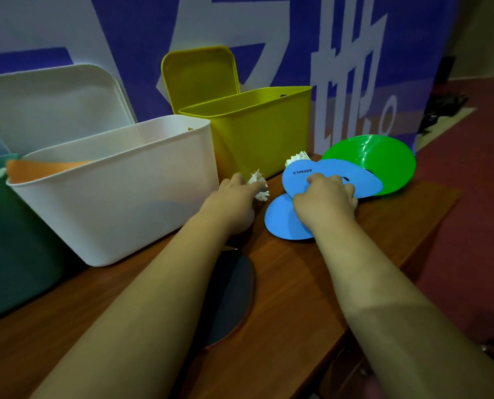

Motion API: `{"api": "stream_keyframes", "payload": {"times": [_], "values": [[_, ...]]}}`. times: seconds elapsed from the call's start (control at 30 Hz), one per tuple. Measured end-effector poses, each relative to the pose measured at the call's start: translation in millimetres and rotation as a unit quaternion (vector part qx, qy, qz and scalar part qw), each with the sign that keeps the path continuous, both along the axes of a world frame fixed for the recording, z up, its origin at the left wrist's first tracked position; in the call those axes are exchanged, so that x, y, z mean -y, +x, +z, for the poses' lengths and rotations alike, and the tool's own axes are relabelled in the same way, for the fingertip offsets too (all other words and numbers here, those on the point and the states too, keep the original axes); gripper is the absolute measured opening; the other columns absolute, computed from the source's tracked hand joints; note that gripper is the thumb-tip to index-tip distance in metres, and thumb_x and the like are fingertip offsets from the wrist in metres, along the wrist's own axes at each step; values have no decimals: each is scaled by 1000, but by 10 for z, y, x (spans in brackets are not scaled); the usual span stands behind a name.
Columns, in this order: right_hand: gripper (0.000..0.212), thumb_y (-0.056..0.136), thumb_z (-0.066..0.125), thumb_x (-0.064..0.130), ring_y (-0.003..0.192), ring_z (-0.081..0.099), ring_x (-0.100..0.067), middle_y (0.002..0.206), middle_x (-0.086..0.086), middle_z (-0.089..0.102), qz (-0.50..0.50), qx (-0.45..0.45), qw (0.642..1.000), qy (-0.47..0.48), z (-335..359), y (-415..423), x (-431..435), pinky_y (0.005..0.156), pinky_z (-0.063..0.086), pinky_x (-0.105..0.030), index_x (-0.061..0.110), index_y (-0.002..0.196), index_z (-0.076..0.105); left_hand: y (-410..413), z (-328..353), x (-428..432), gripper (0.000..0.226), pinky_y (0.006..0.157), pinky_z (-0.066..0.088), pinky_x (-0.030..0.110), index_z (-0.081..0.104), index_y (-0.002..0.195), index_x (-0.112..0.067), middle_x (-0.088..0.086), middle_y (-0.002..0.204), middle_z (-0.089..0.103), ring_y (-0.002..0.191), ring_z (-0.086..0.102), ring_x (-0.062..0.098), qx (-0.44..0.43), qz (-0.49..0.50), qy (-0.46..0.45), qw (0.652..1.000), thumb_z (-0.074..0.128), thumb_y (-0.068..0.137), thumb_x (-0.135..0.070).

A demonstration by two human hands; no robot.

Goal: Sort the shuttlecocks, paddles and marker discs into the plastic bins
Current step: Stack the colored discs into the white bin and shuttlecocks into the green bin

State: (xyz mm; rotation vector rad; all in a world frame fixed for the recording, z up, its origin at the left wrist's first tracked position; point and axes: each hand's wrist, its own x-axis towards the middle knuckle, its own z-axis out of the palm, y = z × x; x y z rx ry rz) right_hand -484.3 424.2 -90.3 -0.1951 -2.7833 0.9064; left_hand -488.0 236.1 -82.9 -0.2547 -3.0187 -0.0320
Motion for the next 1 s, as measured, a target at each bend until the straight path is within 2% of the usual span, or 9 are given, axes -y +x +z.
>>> {"api": "stream_keyframes", "payload": {"times": [0.3,0.47,0.57,0.63,0.73,0.8,0.87,0.93,1.0], "values": [[51,98,61,51,138,34,-40,147,-12,42,4,23,995,97,-23,-15,55,114,31,-48,23,140,58,21,16,20,43,84,57,53,51,137,-15,10,126,52,105,61,35,-86,24,33,995,56,94,-12],[41,107,49,50,138,36,-38,145,-10,46,-22,-1,996,86,-28,-43,78,111,33,-49,27,137,65,74,93,17,45,84,56,49,55,137,-22,8,124,49,108,57,31,-112,3,50,992,63,94,-18],[38,112,40,43,132,43,-39,136,-10,54,-36,-52,997,45,-26,-37,58,107,37,-51,28,131,70,116,185,-71,26,80,55,44,65,120,-22,5,111,51,102,55,27,-140,-12,49,989,63,95,-28],[36,112,40,38,124,47,-40,128,-9,58,-46,-113,992,9,-20,-5,39,101,38,-50,24,121,72,152,232,-163,23,77,56,40,71,109,-20,4,103,62,95,63,25,-76,-3,68,995,61,97,-37],[32,111,43,35,113,52,-39,120,-5,63,-46,-206,977,-43,-16,27,17,94,40,-49,24,115,73,232,212,-309,48,84,60,43,73,107,-15,7,102,72,93,66,23,52,21,58,997,60,96,-59],[30,110,46,34,107,56,-38,113,-4,64,-29,-261,962,-80,-31,18,13,91,44,-49,24,114,74,281,205,-370,58,87,59,45,71,112,-11,9,106,72,95,67,23,60,26,56,996,61,93,-66],[29,108,47,33,100,59,-35,104,-1,63,-1,-309,943,-127,-41,11,9,87,50,-48,22,110,75,302,220,-398,57,90,57,43,66,113,-9,8,107,69,97,65,23,65,30,98,993,68,91,-62],[26,109,51,28,97,60,-24,101,5,61,28,-333,926,-178,-17,34,17,86,49,-38,18,112,75,282,215,-388,45,83,55,39,61,96,-15,2,94,62,84,61,17,96,51,173,979,78,87,-56],[24,109,54,24,95,58,-12,101,7,62,44,-351,912,-210,20,71,40,84,46,-29,15,114,76,273,215,-359,41,62,51,31,65,90,-15,-1,83,64,72,60,12,130,91,262,952,84,83,-51]]}}
